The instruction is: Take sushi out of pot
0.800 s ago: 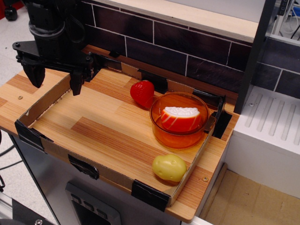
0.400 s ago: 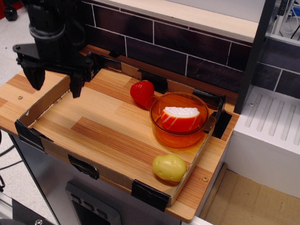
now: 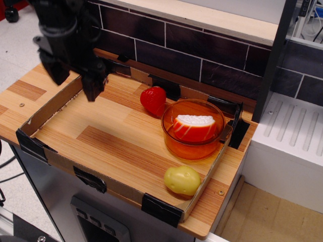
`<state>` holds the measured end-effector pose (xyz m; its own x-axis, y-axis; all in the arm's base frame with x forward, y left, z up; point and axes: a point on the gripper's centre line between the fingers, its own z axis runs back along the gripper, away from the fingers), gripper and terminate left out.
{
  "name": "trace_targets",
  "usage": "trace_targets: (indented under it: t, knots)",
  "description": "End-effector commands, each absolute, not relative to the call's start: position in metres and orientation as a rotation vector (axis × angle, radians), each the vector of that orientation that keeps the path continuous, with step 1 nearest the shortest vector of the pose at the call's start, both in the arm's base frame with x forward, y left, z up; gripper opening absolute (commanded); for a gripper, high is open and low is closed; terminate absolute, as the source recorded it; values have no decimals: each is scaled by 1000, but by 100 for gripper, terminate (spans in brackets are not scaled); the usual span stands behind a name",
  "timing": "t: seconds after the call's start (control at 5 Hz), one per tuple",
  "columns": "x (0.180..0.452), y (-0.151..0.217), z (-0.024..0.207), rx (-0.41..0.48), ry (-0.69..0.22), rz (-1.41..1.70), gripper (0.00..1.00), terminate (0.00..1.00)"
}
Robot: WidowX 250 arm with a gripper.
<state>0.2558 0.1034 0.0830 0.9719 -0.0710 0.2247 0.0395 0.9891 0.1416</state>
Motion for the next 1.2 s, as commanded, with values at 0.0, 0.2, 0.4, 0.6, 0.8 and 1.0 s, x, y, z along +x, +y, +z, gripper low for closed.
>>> trace_targets:
  t: [0.0,0.2,0.4,0.6,0.8,1.0]
  knots:
    - [277,70,121,181,-209,-295,100,0]
    - [280,42,129,172,-177,-409,100,0]
    - [283,18,123,160,-146,-503,100,0]
    - [290,1,108,158,-111,-594,100,0]
    - [298,-13,94,147,-67,-646,100,0]
    - [301,-29,86,130,-55,-685,100,0]
